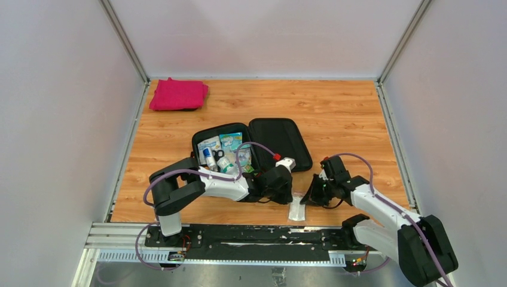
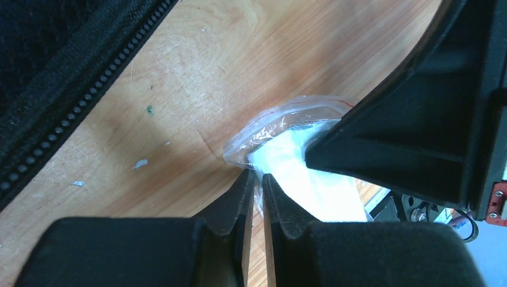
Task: Organize the medicine kit
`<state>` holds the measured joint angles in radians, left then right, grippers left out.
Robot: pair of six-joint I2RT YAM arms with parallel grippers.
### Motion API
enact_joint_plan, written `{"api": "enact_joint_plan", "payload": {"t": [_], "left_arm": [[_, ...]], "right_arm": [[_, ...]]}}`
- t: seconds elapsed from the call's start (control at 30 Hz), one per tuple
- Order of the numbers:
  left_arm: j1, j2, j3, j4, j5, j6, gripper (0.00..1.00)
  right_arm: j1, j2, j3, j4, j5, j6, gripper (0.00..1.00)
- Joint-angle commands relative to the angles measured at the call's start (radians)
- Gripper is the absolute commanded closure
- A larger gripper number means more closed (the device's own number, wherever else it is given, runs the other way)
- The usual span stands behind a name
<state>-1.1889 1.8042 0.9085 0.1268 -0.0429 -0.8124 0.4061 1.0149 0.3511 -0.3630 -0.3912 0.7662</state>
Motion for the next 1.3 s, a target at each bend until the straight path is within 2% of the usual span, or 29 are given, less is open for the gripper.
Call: {"api": "enact_joint_plan", "payload": {"t": [0.0,0.1,0.3,0.47,0.63,0.77,1.03,1.27], "left_arm": [[-0.011,0.005,0.007,-0.1,-0.022,0.014,0.83],[-0.011,-0.076,0.025,-0.168,-0.066,0.026,0.76],[-0.01,-0.256,0.084,-0.306,-0.17,0.09,0.5],[0.004,-0.381,0.137,-0.439,-0.271,0.14,0.41],[0.121,-0.442,0.106,-0.504,-0.264,0.133,0.4],[0.187,-0.447,0.087,-0.536,-0.273,0.17,0.35],[0.192,-0.42,0.113,-0.628,-0.282,0.244,0.38],[0.192,-0.557,-0.043,-0.619,-0.228,0.218,0.41]], "right_arm": [[0.016,-0.082,-0.036,-0.032,0.072,0.009,1.0],[0.016,-0.171,-0.017,-0.074,0.104,-0.009,1.0],[0.015,-0.319,0.081,-0.233,0.238,-0.048,1.0],[0.015,-0.341,0.163,-0.295,0.343,-0.086,1.0],[0.014,-0.293,0.273,-0.37,0.503,-0.119,1.0],[0.014,-0.254,0.356,-0.396,0.549,-0.138,1.0],[-0.037,-0.123,0.469,-0.403,0.614,-0.17,1.0],[-0.116,0.002,0.567,-0.352,0.603,-0.241,1.0]]}}
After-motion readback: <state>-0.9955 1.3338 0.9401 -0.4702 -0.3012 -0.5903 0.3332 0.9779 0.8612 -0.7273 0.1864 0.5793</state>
